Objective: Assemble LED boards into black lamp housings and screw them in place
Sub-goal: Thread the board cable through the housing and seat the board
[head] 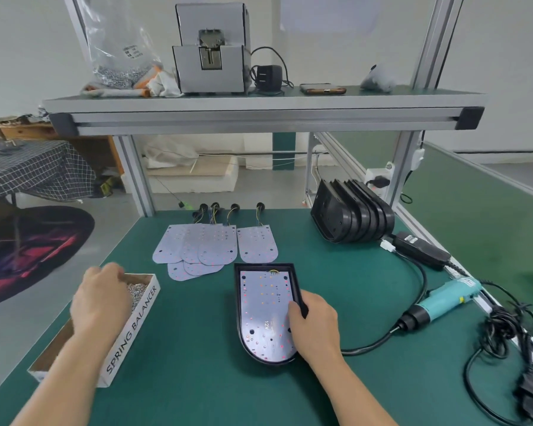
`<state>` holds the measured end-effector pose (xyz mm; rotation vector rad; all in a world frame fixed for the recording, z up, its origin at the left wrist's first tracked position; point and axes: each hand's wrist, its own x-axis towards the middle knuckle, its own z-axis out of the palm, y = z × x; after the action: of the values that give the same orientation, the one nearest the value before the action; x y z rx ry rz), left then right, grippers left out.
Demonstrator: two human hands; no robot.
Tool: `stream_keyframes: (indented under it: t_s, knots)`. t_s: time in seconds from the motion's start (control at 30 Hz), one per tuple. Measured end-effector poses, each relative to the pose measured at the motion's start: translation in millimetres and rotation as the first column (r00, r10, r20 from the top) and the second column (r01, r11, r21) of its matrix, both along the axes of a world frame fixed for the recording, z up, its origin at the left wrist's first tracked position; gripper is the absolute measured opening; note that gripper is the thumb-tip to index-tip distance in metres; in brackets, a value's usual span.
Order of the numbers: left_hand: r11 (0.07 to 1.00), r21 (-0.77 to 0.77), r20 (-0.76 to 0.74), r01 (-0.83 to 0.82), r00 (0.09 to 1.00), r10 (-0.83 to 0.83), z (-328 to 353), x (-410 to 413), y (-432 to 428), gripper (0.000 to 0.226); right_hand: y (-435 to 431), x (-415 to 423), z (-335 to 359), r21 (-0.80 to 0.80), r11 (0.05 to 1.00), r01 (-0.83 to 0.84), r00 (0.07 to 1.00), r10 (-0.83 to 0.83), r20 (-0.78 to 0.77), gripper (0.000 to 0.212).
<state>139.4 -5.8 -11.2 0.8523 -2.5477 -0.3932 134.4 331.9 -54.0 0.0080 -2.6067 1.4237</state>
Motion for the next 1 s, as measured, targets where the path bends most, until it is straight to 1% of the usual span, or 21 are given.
stream_keyframes:
  t_s: [0.03, 0.1, 0.13, 0.17, 0.23, 0.3, 0.4, 0.53, 0.6, 0.63, 0.67, 0.7, 0.73, 0.77, 0.8, 0.83, 0.87, 0.9, 0.93, 0.97, 1.0]
  knots:
    - [1.0, -0.019, 0.128, -0.006, 0.992, 0.008, -2.2, 3.9, -9.2, 0.017, 0.1, -0.2, -0.1, 0.003, 1.0, -0.004, 1.0, 0.004, -0.01, 0.037]
    - [0.997, -0.052, 0.367, 0.06, 0.93, -0.037, -6.5, 10.1, -16.9, 0.009, 0.2, -0.6, -0.6, 0.006, 1.0, -0.008, 1.0, 0.009, -0.019, 0.039]
    - [0.992, -0.073, 0.422, 0.1, 0.905, -0.06, -8.4, 12.2, -17.5, 0.011, 0.2, -0.7, -0.9, 0.005, 1.0, -0.011, 1.0, 0.011, -0.018, 0.039]
    - [0.989, -0.082, 0.428, 0.126, 0.9, -0.079, -10.8, 13.3, -18.0, 0.013, 0.1, -0.7, -1.3, 0.002, 1.0, -0.014, 1.0, 0.014, -0.015, 0.038]
    - [0.989, -0.069, 0.354, 0.133, 0.93, -0.101, -13.8, 14.1, -20.3, 0.01, 0.1, -0.6, -2.2, -0.007, 1.0, -0.016, 1.0, 0.016, -0.012, 0.034]
    - [0.992, -0.05, 0.29, 0.113, 0.952, -0.094, -15.5, 15.4, -22.6, 0.016, 0.4, -0.2, -2.6, -0.013, 1.0, -0.017, 1.0, 0.017, -0.008, 0.03]
    - [0.994, -0.029, 0.194, 0.105, 0.976, -0.097, -17.2, 17.2, -25.4, 0.028, 0.5, -0.7, -3.3, -0.021, 1.0, -0.017, 1.0, 0.017, -0.012, 0.033]
    - [0.998, -0.01, 0.059, 0.067, 0.996, -0.066, -15.1, 18.1, -26.5, 0.024, 0.3, -0.9, -2.6, -0.023, 1.0, -0.005, 0.999, 0.004, -0.032, 0.041]
    - [0.997, 0.064, -0.024, 0.042, 0.999, -0.041, -16.1, 19.3, -25.0, 0.015, 0.5, -0.5, -2.7, -0.022, 1.0, -0.002, 1.0, 0.001, -0.032, 0.039]
    - [0.99, 0.14, -0.071, 0.027, 0.997, -0.017, -18.3, 20.2, -24.1, 0.012, 0.6, -0.4, -2.9, -0.021, 1.0, -0.002, 1.0, 0.002, -0.028, 0.037]
    - [0.966, 0.259, -0.118, 0.008, 0.993, 0.023, -20.0, 20.9, -23.8, 0.01, 0.7, -0.6, -3.3, -0.019, 1.0, -0.005, 1.0, 0.005, -0.025, 0.036]
    - [0.902, 0.433, -0.168, -0.002, 0.982, 0.083, -21.0, 20.7, -25.5, 0.008, 0.8, -1.1, -3.7, -0.018, 1.0, -0.009, 1.0, 0.009, -0.023, 0.035]
    - [0.766, 0.642, -0.221, 0.022, 0.963, 0.158, -19.4, 20.0, -27.4, 0.006, 0.9, -1.2, -3.9, -0.017, 1.0, -0.012, 1.0, 0.012, -0.022, 0.035]
    - [0.544, 0.833, -0.268, 0.102, 0.934, 0.236, -15.8, 18.6, -28.9, 0.01, 0.8, -1.3, -3.9, -0.017, 1.0, -0.013, 1.0, 0.012, -0.021, 0.036]
    - [0.254, 0.941, -0.299, 0.224, 0.901, 0.314, -10.1, 17.8, -27.4, 0.015, 0.9, -1.1, -3.6, -0.018, 1.0, -0.011, 1.0, 0.01, -0.018, 0.036]
    - [-0.017, 0.938, -0.311, 0.346, 0.863, 0.399, -4.3, 17.4, -22.2, 0.019, 1.0, -1.2, -3.5, -0.018, 1.0, -0.007, 1.0, 0.007, -0.015, 0.037]
    - [-0.216, 0.871, -0.302, 0.44, 0.829, 0.472, 1.0, 17.4, -14.8, 0.019, 0.9, -1.1, -3.4, -0.018, 1.0, -0.003, 1.0, 0.003, -0.013, 0.037]
    - [-0.353, 0.79, -0.291, 0.501, 0.814, 0.503, 6.4, 17.7, -4.6, 0.016, 0.8, -1.2, -3.4, -0.017, 1.0, 0.001, 1.0, -0.001, -0.013, 0.038]
    - [-0.451, 0.719, -0.295, 0.528, 0.82, 0.49, 11.7, 17.9, 8.9, 0.013, 0.6, -0.9, -3.1, -0.015, 1.0, 0.005, 1.0, -0.005, -0.01, 0.038]
    - [-0.535, 0.664, -0.307, 0.523, 0.843, 0.442, 16.9, 17.9, 25.2, 0.012, 0.3, -0.8, -2.7, -0.009, 1.0, 0.008, 1.0, -0.008, -0.004, 0.038]
    - [-0.605, 0.624, -0.323, 0.495, 0.868, 0.377, 22.2, 17.9, 42.9, 0.016, -0.1, -0.6, -2.3, -0.003, 1.0, 0.01, 1.0, -0.01, 0.0, 0.038]
